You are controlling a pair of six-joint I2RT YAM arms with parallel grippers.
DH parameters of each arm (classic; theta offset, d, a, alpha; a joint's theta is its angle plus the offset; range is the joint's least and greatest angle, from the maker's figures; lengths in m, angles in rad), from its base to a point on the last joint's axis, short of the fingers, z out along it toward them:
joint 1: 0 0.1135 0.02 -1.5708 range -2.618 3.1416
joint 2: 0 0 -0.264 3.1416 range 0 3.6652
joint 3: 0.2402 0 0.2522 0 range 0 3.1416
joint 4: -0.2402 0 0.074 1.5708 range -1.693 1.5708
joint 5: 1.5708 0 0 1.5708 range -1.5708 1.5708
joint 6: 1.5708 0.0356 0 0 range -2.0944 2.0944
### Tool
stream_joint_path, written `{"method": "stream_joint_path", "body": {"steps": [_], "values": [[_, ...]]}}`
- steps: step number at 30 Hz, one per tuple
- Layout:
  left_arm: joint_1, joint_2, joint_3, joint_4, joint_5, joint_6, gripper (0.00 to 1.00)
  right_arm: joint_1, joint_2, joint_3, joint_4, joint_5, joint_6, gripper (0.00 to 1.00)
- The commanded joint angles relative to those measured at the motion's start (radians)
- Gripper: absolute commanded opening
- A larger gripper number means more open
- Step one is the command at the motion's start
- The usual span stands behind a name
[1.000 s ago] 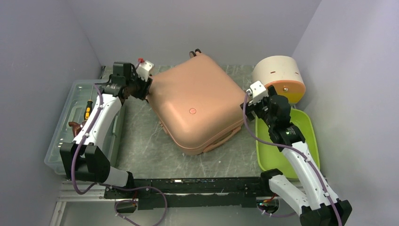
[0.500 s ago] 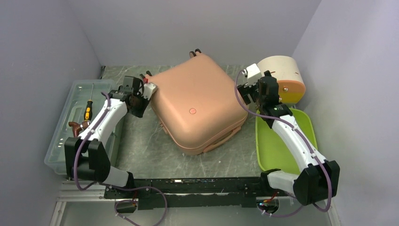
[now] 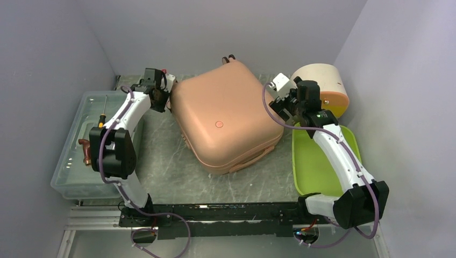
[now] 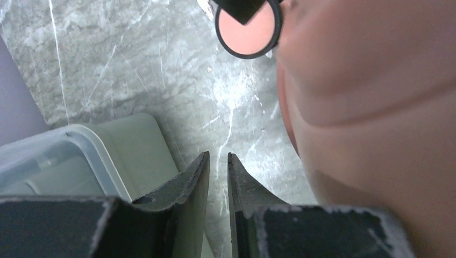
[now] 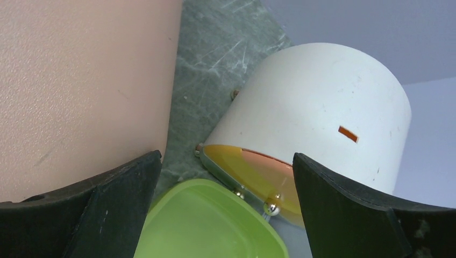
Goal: Open, take out, and arrange the luggage
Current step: Adjust the luggage at the center of the board.
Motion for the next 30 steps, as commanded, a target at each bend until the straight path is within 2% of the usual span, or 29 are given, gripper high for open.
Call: {"method": "stream_joint_path", "body": {"steps": [1,6,11,14,22,25,30], "values": [[-0.054,0.11,0.025,-0.035,0.092,0.008,0.25,0.026,0.046,-0.015,-0.313,-0.246,-0.05,1.0],[-0.054,0.168,0.111,-0.066,0.145,0.021,0.26,0.038,0.048,-0.018,-0.4,-0.38,-0.098,1.0],[-0.056,0.235,0.196,-0.11,0.18,0.033,0.26,0.129,0.02,-0.08,-0.403,-0.409,-0.093,1.0],[-0.056,0.251,0.206,-0.108,0.19,0.036,0.26,0.218,-0.014,-0.134,-0.377,-0.408,-0.068,1.0],[-0.072,0.287,0.212,-0.097,0.198,0.08,0.27,0.311,-0.106,-0.158,-0.376,-0.55,-0.007,1.0],[-0.072,0.294,0.236,-0.104,0.166,0.078,0.27,0.34,-0.134,-0.156,-0.318,-0.498,0.057,1.0],[-0.057,0.236,0.212,-0.099,0.141,0.058,0.31,0.339,-0.208,-0.101,-0.205,-0.291,0.104,1.0]]}}
